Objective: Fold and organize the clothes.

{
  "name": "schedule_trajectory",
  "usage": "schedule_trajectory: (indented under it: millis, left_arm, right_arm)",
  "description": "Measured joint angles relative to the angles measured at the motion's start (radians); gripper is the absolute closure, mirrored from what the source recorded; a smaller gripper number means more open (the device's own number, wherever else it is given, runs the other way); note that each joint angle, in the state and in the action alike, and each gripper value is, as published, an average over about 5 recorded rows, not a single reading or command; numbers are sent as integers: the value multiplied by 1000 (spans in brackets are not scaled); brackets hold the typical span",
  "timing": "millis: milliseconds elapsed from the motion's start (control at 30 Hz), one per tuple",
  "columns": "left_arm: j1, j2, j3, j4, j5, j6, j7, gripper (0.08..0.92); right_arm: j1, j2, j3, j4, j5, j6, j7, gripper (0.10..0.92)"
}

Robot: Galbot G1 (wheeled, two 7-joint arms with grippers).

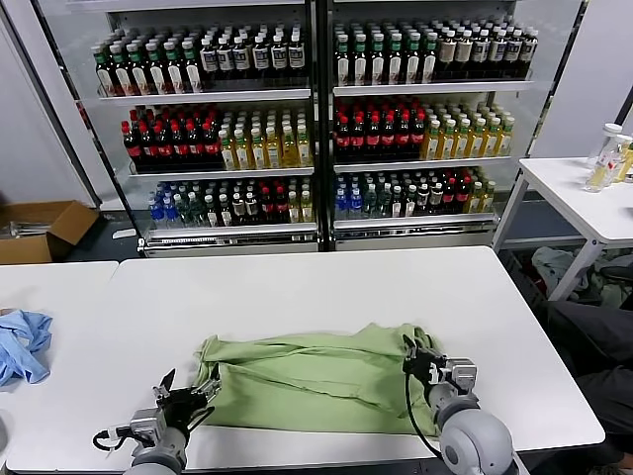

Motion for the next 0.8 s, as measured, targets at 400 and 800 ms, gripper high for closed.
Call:
schedule_trajectory:
  millis: [400,800]
  left_arm:
    - [-34,-8,10,-4,-65,5,19,177]
    - [-79,-10,28,37,-119,9,15,177]
  right_arm:
    - [-75,-28,24,63,-112,2,-12,593]
    - [-144,-35,61,114,-151,42,-5,253]
